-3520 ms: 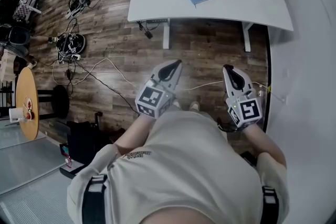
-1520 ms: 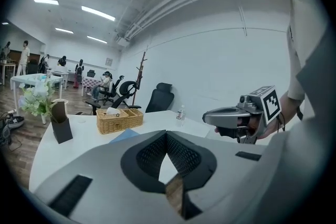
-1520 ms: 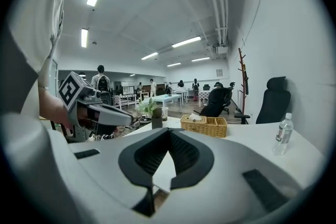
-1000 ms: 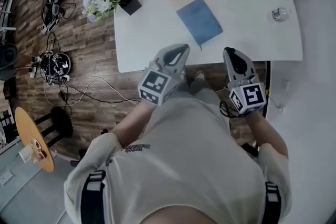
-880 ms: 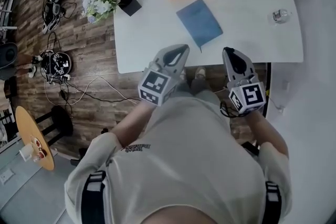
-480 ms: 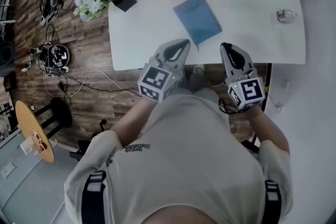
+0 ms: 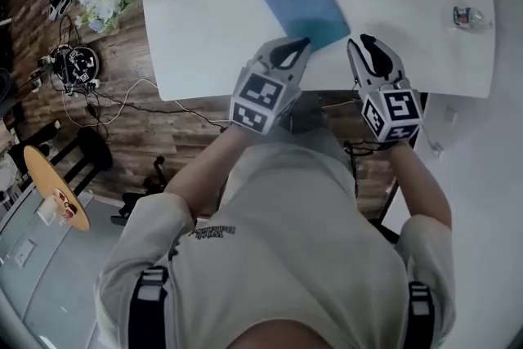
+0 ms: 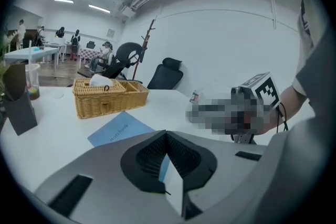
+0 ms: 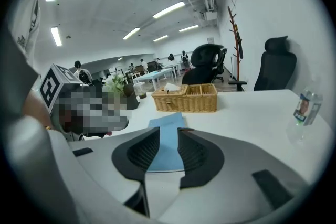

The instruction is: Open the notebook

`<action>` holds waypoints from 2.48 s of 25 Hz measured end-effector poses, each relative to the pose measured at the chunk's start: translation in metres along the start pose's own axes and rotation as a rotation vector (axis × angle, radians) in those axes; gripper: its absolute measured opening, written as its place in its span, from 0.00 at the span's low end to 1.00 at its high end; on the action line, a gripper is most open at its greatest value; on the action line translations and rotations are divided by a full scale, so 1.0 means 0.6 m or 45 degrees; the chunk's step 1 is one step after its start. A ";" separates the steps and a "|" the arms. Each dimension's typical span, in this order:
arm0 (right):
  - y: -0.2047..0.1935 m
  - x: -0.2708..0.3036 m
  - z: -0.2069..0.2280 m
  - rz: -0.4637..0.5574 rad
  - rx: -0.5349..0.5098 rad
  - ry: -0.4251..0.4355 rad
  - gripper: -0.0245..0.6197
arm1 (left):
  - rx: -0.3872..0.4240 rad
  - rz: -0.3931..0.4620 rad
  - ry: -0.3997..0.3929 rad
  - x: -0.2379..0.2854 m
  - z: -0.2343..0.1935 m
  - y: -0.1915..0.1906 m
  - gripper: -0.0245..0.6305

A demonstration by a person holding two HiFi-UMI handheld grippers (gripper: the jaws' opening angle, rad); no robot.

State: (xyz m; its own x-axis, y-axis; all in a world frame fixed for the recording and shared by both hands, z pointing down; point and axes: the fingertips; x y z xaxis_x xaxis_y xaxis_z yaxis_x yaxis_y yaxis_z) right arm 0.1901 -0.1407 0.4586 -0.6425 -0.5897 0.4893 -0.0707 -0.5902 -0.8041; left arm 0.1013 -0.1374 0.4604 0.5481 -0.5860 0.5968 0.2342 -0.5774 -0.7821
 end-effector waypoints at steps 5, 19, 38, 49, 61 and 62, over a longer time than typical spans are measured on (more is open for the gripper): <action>-0.078 0.059 0.049 -0.150 0.095 0.034 0.28 | 0.008 -0.157 -0.031 0.074 0.003 -0.063 0.04; -0.174 0.120 0.084 -0.355 0.274 0.120 0.28 | 0.062 -0.402 -0.069 0.151 0.007 -0.155 0.04; -0.023 0.081 -0.139 -0.184 0.022 0.467 0.06 | -0.034 -0.148 0.066 -0.024 -0.054 -0.062 0.04; -0.110 0.182 -0.296 -0.408 -0.129 0.770 0.05 | -0.367 -0.201 0.254 -0.110 -0.139 -0.157 0.04; -0.225 0.288 -0.320 -0.603 -0.121 0.786 0.06 | -0.387 -0.342 0.220 -0.086 -0.182 -0.259 0.04; -0.226 0.289 -0.321 -0.607 -0.118 0.788 0.06 | -0.382 -0.349 0.217 -0.080 -0.183 -0.260 0.04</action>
State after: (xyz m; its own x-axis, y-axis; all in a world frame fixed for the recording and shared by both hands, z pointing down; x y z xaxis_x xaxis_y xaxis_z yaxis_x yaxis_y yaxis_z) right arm -0.0587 -0.0568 0.5878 -0.8331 0.1457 0.5336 -0.4913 -0.6381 -0.5929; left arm -0.0497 -0.0813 0.5734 0.3518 -0.4594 0.8156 0.0952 -0.8492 -0.5194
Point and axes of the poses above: the fingertips, and each gripper's own axes: x forward along the fingers, z to its right, y out of its top, and after that the axes turned 15 degrees about y, right-handed
